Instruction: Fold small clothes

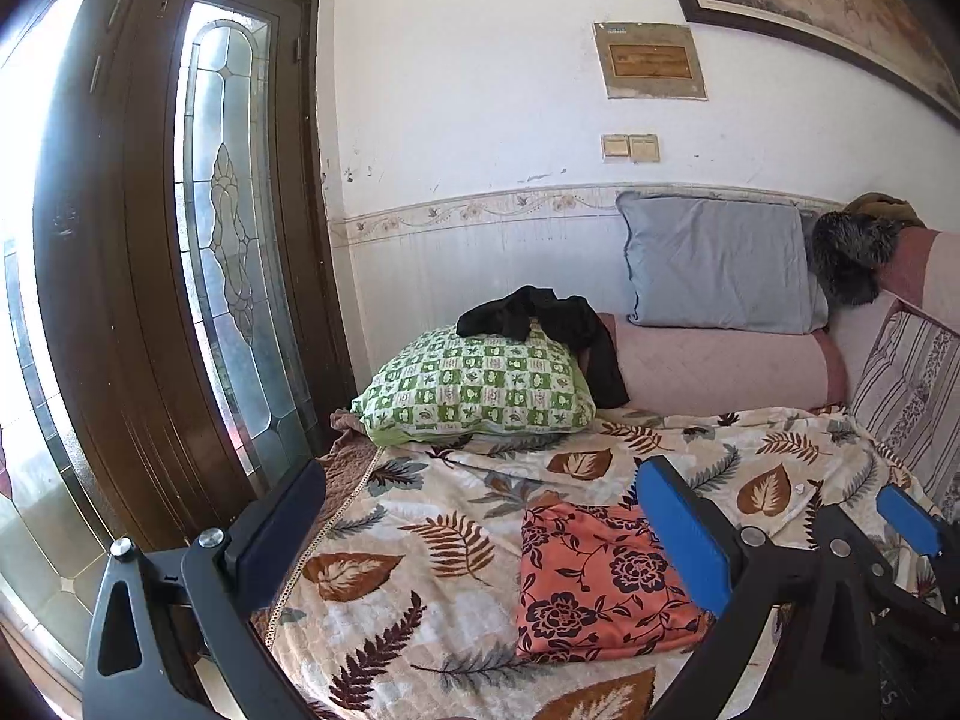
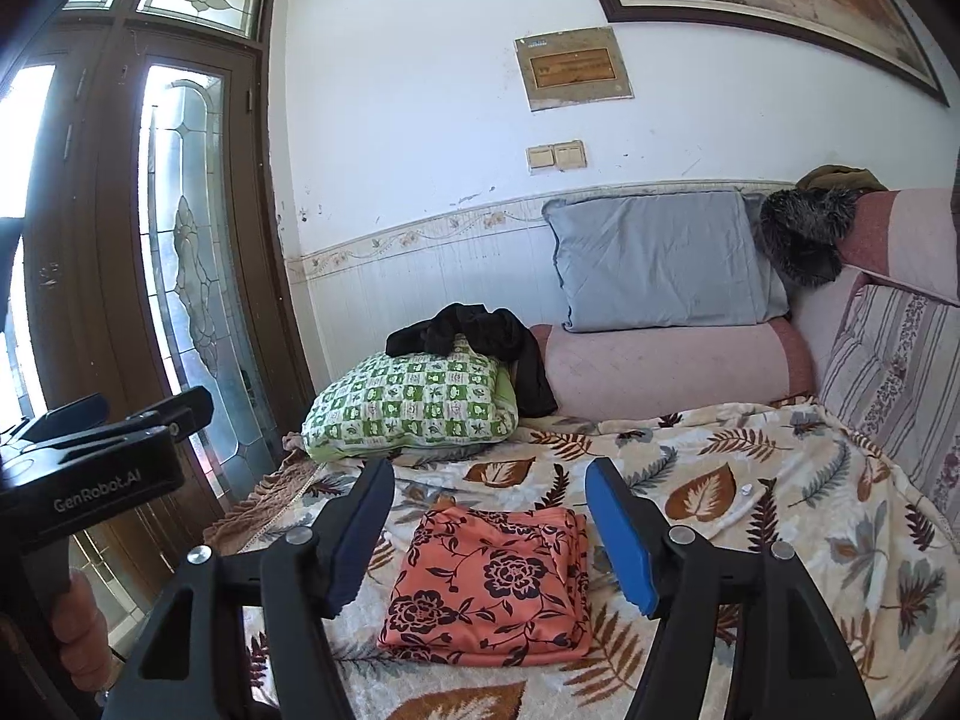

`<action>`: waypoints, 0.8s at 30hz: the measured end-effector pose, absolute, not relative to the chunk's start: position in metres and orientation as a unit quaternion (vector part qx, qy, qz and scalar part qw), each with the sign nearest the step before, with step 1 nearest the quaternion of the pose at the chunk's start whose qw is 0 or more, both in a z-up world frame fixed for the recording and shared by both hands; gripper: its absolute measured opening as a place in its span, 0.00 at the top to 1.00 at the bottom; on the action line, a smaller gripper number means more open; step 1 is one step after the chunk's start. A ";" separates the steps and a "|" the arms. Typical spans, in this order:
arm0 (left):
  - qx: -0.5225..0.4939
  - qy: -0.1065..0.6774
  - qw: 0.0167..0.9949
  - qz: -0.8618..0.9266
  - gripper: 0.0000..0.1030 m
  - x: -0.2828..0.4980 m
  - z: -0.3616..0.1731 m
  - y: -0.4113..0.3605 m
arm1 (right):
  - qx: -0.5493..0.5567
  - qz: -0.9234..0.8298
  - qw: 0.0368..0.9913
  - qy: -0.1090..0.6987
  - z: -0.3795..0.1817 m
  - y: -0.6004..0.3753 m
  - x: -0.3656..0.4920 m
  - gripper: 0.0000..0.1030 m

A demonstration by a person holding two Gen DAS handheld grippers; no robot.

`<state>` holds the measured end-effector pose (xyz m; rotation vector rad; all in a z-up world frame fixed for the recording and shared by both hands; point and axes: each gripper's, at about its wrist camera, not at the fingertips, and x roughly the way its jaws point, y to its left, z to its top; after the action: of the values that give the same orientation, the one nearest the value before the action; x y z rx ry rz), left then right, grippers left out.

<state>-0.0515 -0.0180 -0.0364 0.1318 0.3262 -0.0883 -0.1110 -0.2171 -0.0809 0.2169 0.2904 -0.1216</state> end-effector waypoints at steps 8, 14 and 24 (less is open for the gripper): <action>0.050 0.149 0.986 -0.046 0.00 -0.069 -0.020 -0.012 | 0.113 -0.081 0.980 0.143 -0.075 -0.220 -0.121 0.32; 0.023 0.145 0.988 -0.043 0.00 -0.073 -0.017 -0.002 | 0.104 -0.094 0.981 0.132 -0.066 -0.219 -0.130 0.32; 0.029 0.141 0.989 -0.036 0.00 -0.076 -0.014 0.007 | 0.100 -0.093 0.982 0.133 -0.062 -0.214 -0.134 0.32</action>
<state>-0.0761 0.0065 -0.0141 0.0590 0.2839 -0.0715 -0.1338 -0.2139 -0.0618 0.2008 0.2672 -0.1869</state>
